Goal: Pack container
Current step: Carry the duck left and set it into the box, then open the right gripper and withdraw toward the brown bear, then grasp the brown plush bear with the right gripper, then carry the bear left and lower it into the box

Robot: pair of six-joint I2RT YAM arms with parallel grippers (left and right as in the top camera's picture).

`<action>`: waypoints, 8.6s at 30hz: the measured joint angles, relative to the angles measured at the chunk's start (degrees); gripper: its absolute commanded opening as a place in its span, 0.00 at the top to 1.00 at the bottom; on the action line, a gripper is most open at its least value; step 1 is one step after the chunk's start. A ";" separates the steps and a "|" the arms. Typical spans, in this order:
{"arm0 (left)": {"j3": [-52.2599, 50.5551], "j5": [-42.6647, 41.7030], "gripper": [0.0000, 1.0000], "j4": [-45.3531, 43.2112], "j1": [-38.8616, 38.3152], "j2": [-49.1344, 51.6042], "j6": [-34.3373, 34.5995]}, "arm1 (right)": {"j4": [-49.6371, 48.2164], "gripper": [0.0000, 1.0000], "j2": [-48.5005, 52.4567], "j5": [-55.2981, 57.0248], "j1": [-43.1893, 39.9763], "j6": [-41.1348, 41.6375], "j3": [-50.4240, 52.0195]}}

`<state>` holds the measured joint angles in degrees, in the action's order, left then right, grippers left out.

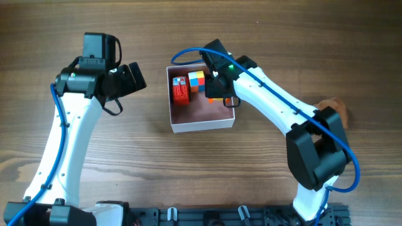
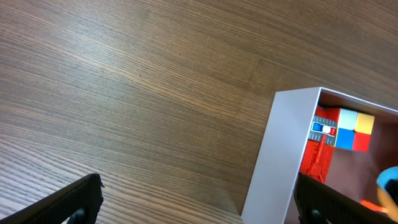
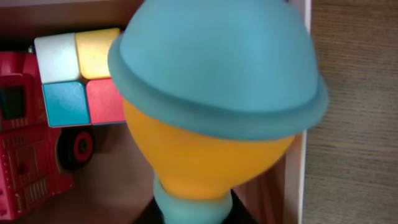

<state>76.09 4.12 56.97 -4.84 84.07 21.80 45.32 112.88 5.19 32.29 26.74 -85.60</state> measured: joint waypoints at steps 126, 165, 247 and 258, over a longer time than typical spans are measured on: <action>0.00 -0.02 0.00 0.00 0.00 0.04 0.00 | 0.98 0.87 -13.55 -21.38 -10.84 -14.62 18.51; 0.00 0.09 0.00 -0.83 0.00 0.04 0.00 | 16.57 0.00 -13.73 -5.40 -57.83 -43.19 6.21; 0.00 -4.28 0.00 -1.88 16.22 0.04 0.87 | 4.79 0.43 -5.81 -5.38 9.40 -45.70 1.60; 0.00 -4.28 0.00 -1.90 16.22 0.04 0.87 | 4.79 0.85 -5.81 -5.38 9.40 -45.64 1.62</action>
<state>76.09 -0.16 55.07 11.38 84.12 22.68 50.11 107.07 -0.19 41.69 -18.90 -83.99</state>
